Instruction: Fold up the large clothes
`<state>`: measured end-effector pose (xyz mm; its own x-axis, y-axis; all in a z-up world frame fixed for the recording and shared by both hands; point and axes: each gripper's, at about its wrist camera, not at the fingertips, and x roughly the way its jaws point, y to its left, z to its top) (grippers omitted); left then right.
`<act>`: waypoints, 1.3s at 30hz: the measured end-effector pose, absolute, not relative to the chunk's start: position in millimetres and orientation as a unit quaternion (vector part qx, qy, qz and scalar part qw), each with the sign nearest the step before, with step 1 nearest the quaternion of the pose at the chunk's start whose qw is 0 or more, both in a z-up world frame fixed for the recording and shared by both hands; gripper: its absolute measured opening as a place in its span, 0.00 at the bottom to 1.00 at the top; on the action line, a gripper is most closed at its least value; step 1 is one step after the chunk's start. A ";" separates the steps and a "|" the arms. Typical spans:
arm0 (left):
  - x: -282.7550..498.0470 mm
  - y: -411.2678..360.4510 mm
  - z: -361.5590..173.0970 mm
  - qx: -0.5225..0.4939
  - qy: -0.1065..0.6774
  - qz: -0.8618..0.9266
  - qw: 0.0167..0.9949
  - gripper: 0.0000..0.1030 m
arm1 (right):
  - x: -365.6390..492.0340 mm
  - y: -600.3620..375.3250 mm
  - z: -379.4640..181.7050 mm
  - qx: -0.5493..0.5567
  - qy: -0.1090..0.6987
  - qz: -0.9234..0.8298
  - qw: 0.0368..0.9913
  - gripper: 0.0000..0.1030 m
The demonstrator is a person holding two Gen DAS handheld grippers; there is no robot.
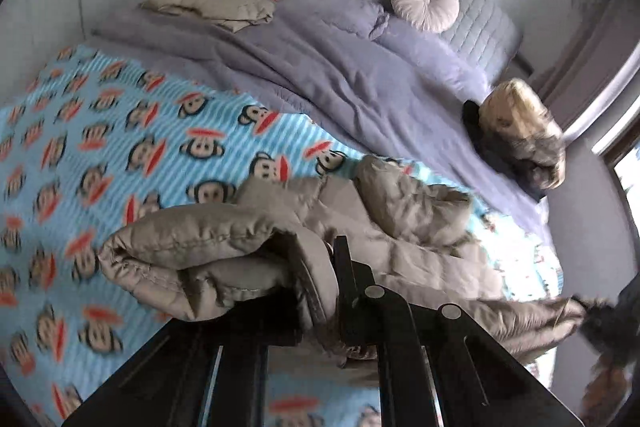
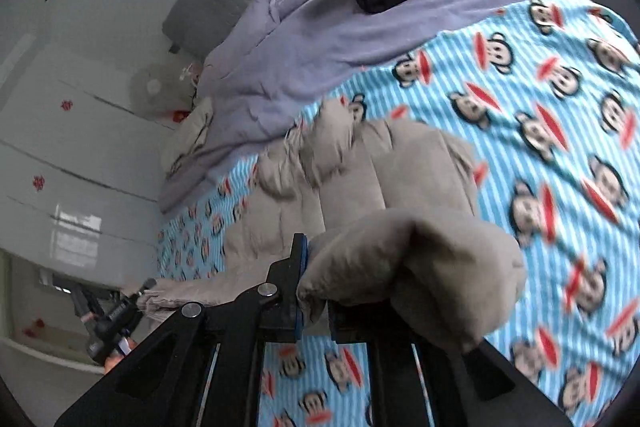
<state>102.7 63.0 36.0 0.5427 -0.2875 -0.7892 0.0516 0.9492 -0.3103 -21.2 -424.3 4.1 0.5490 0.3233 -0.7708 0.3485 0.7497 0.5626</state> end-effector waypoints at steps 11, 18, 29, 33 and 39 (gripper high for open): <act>187.2 26.5 -83.5 -0.059 0.538 -0.061 0.839 0.19 | 63.4 -457.3 -108.3 0.389 0.500 -0.063 0.771 0.09; 195.6 19.3 -84.0 -0.017 0.534 -0.083 0.841 0.47 | 75.7 -464.2 -137.8 0.394 0.519 -0.087 0.753 0.10; 175.1 30.2 -38.1 0.008 0.469 -0.079 0.879 0.82 | 57.8 -455.4 -89.3 0.355 0.490 -0.082 0.791 0.58; 174.7 29.6 -50.3 0.029 0.474 -0.097 0.875 0.82 | 55.1 -432.6 -78.9 0.252 0.512 -0.054 0.819 0.27; 212.2 12.1 -116.1 0.096 0.493 -0.040 0.864 0.82 | 68.8 -448.3 -110.4 0.198 0.539 -0.107 0.812 0.26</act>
<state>212.2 12.1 -116.1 0.5110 0.0246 -0.8593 0.1640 0.9784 0.1256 68.8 -448.3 -110.4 0.3960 0.0395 -0.9174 0.3868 0.8990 0.2056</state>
